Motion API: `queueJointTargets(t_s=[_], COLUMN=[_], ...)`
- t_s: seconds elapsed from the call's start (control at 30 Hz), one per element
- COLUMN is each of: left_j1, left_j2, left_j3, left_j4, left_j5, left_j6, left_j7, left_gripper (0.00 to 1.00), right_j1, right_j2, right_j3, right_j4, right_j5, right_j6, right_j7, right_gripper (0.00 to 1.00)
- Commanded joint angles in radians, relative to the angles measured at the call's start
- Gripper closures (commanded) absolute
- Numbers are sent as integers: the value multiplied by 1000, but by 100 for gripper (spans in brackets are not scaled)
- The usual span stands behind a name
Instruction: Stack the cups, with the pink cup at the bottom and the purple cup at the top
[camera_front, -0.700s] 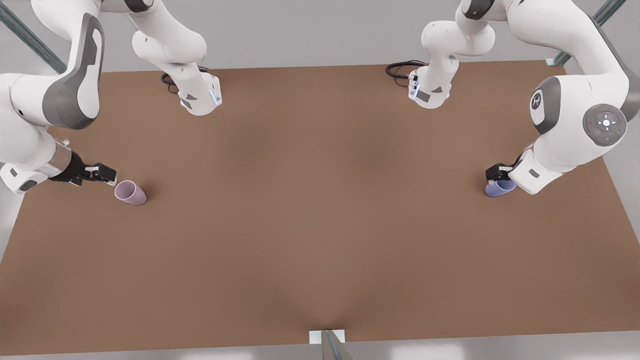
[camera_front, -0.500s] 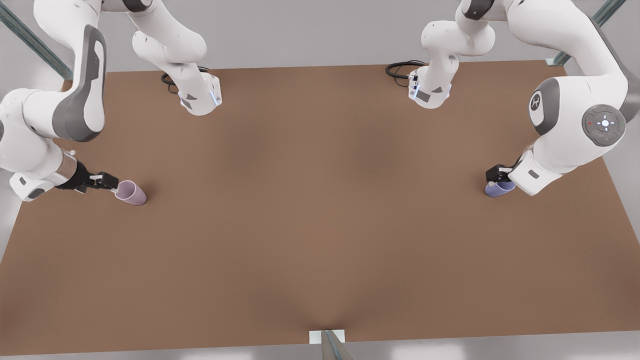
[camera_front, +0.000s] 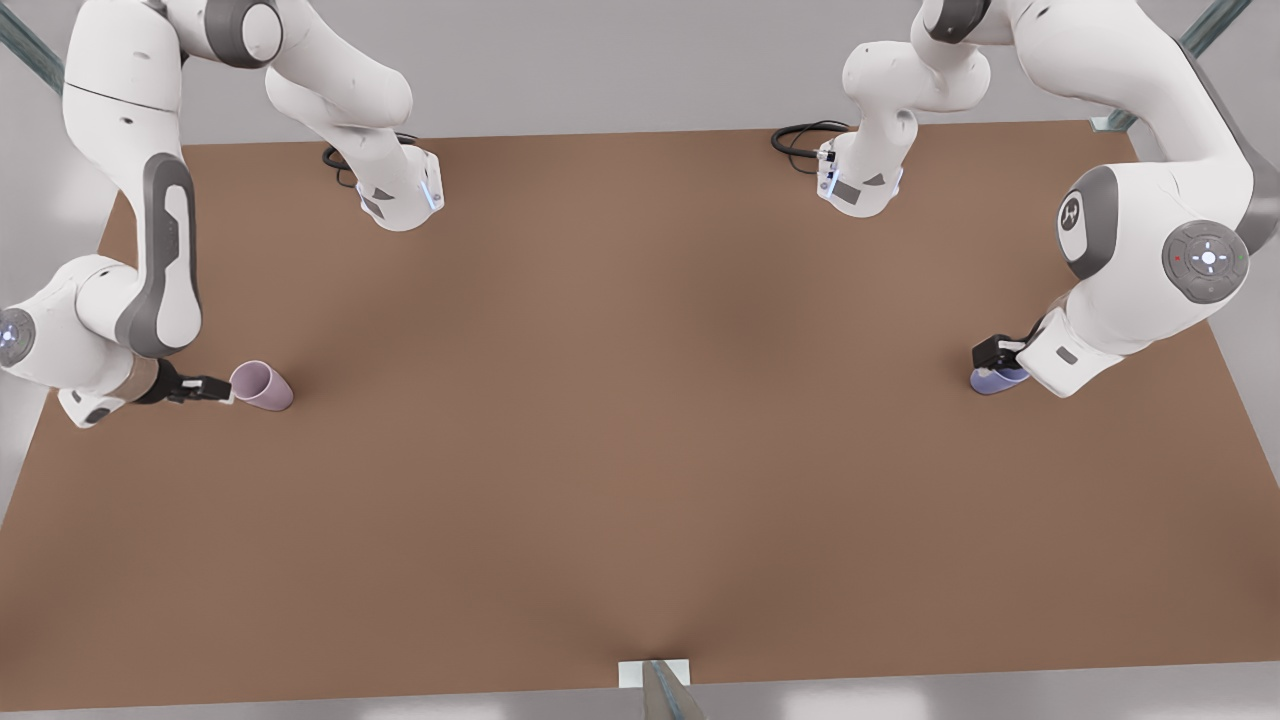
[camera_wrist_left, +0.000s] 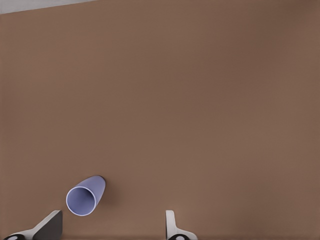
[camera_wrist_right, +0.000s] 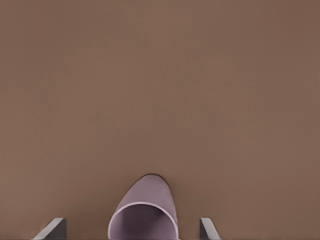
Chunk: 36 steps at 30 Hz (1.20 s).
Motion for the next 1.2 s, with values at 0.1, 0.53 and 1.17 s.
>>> queueJointTargets(t_s=[0.1, 0.53, 1.17], left_j1=[0, 2, -2], left_j2=[-1, 11, -4], left_j3=[14, 22, 57], left_j4=[-13, -14, -19], left_j5=[-1, -5, -90], left_j6=[2, 4, -3], left_j7=[12, 13, 15], left_gripper=[0, 0, 0], right_j1=[-23, -56, -45], right_j2=[-34, -5, 15], right_j3=[-2, -2, 0], right_j4=[-150, -297, -334], right_j5=[4, 7, 26], right_j6=[246, 413, 448], right_j7=[-449, -515, -510], right_gripper=[0, 18, 78])
